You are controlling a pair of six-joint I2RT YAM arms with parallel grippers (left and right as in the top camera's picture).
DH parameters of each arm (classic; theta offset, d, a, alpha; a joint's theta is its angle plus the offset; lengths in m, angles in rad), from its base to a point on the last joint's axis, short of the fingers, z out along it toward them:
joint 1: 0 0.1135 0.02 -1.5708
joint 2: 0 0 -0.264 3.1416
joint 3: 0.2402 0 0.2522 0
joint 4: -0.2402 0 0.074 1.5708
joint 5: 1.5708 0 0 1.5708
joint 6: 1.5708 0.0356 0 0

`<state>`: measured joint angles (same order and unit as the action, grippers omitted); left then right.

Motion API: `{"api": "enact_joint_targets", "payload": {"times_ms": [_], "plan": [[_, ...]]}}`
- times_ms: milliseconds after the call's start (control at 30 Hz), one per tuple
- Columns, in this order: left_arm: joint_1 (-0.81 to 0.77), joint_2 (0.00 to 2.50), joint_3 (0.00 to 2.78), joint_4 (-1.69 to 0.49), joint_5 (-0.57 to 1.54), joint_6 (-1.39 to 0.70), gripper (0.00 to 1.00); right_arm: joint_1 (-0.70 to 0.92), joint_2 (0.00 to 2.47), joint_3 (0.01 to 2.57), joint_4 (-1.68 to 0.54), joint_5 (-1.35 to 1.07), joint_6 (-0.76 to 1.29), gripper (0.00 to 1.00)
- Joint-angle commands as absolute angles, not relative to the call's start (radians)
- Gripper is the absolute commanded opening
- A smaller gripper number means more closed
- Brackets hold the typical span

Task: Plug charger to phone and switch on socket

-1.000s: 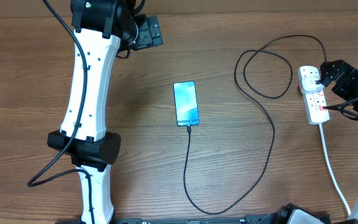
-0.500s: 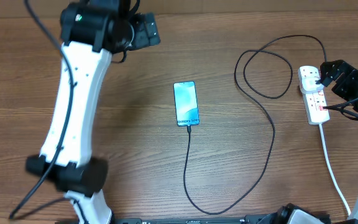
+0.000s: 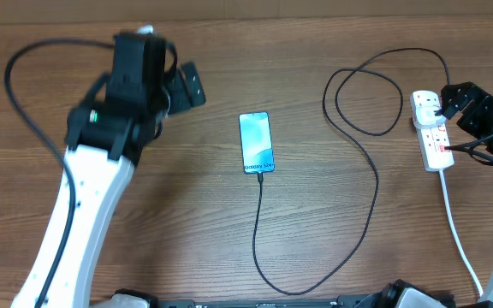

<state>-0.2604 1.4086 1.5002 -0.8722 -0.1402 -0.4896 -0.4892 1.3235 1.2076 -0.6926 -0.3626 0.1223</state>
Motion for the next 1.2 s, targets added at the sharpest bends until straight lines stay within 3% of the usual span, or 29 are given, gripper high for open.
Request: {"api": "enact_joint_targets", "payload": {"times_ms": [0,933,1167], "plan": [[-0.255,1.246,1.346,-0.767,-0.169,-0.471,1.0,-0.487,1.325,1.208,-0.687,-0.368,0.114,1.0],[-0.089,0.447,0.31,0.293,-0.128,-0.584,1.0,-0.487,1.325,1.208,-0.687,-0.367,0.114,1.0],[-0.047,0.285,0.159,0.379,-0.135,-0.583,0.99,-0.487,1.325,1.208,-0.687,-0.368,0.114,1.0]]}}
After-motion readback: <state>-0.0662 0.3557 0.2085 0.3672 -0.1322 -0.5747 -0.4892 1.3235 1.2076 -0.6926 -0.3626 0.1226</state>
